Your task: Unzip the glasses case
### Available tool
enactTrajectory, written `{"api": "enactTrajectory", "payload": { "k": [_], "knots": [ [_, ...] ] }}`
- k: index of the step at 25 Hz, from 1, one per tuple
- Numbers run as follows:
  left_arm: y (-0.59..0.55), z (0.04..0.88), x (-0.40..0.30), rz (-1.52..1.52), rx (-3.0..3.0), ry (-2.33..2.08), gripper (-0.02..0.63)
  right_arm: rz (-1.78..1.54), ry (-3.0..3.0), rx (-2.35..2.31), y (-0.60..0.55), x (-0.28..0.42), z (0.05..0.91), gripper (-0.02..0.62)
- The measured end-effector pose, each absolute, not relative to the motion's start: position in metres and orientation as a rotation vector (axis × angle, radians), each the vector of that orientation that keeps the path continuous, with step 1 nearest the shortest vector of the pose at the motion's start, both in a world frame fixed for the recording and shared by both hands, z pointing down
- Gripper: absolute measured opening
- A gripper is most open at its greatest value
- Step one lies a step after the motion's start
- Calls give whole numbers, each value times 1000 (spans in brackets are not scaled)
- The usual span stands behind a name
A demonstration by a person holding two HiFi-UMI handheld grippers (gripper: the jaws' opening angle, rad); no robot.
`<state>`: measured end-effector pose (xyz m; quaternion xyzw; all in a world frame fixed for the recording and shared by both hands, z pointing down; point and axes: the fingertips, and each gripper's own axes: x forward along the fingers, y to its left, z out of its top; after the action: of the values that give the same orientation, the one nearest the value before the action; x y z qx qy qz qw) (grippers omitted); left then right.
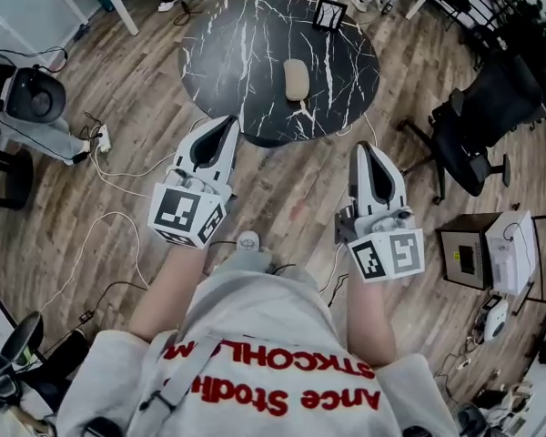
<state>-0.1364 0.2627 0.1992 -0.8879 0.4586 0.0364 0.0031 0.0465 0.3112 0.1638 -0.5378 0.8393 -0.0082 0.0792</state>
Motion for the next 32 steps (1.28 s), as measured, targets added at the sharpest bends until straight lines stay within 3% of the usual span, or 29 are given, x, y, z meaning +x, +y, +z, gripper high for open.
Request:
{"api": "enactTrajectory", "payload": {
  "k": [14, 32],
  "knots": [
    [150, 229, -121, 113, -2865, 1574, -6, -110, 2558, -1587, 192, 48, 184, 14],
    [-17, 257, -74, 143, -2771, 1905, -6, -223, 2766, -1262, -18, 105, 207, 14]
  ]
}}
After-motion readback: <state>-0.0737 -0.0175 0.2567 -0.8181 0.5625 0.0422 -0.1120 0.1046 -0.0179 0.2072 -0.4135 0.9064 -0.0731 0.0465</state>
